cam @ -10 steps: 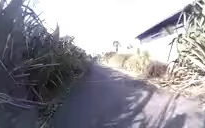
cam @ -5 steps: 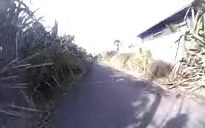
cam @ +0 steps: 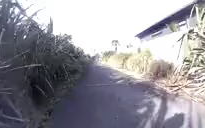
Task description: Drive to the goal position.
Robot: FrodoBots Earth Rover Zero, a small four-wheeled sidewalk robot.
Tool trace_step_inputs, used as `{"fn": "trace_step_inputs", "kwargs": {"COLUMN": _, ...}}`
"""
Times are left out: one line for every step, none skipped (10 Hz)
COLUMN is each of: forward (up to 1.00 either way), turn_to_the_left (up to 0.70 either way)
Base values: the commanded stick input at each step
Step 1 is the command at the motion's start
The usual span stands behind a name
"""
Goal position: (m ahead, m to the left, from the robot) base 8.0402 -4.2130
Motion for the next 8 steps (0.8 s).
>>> {"fn": "trace_step_inputs", "kwargs": {"forward": 0.45, "turn_to_the_left": 0.00}}
{"fn": "trace_step_inputs", "kwargs": {"forward": 0.45, "turn_to_the_left": 0.00}}
{"fn": "trace_step_inputs", "kwargs": {"forward": 0.45, "turn_to_the_left": 0.00}}
{"fn": "trace_step_inputs", "kwargs": {"forward": 0.45, "turn_to_the_left": 0.00}}
{"fn": "trace_step_inputs", "kwargs": {"forward": 0.45, "turn_to_the_left": 0.00}}
{"fn": "trace_step_inputs", "kwargs": {"forward": 0.45, "turn_to_the_left": 0.00}}
{"fn": "trace_step_inputs", "kwargs": {"forward": 0.45, "turn_to_the_left": 0.00}}
{"fn": "trace_step_inputs", "kwargs": {"forward": 0.45, "turn_to_the_left": 0.00}}
